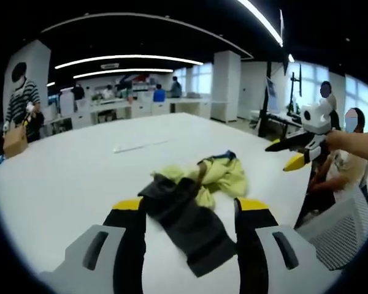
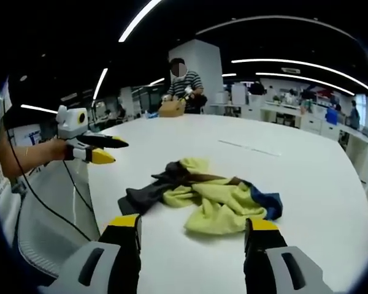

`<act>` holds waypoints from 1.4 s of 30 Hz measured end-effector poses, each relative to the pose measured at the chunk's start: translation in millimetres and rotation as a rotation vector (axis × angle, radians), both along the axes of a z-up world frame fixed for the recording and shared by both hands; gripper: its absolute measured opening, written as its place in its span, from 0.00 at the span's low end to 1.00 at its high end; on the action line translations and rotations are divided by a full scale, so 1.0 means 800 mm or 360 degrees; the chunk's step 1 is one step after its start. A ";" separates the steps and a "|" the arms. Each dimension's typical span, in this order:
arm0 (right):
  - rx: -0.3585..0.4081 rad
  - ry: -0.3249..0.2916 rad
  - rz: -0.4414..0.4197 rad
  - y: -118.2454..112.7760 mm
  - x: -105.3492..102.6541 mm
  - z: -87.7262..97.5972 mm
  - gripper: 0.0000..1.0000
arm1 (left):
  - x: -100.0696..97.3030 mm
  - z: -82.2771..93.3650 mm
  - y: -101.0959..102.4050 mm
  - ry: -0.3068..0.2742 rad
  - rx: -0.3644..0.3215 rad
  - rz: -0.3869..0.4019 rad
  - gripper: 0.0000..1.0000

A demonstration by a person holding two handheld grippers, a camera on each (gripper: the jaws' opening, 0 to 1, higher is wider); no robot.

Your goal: Fold the garment on the visible template until the final outline fits inside the template.

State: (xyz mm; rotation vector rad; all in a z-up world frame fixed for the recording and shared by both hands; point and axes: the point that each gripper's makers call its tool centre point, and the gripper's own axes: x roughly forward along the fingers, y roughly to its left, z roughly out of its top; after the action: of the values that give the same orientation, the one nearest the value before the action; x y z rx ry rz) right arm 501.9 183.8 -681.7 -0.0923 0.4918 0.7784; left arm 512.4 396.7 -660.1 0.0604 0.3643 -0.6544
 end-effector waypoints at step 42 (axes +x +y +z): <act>-0.0120 0.0046 0.0077 -0.009 0.126 -0.017 0.26 | 0.079 -0.056 -0.074 0.0135 0.0090 -0.0325 0.28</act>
State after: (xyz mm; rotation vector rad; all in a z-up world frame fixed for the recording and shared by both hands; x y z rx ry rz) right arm 602.3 176.3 -695.7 -0.1635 0.5479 0.8094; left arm 575.9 337.5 -704.7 0.1251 0.4624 -0.8501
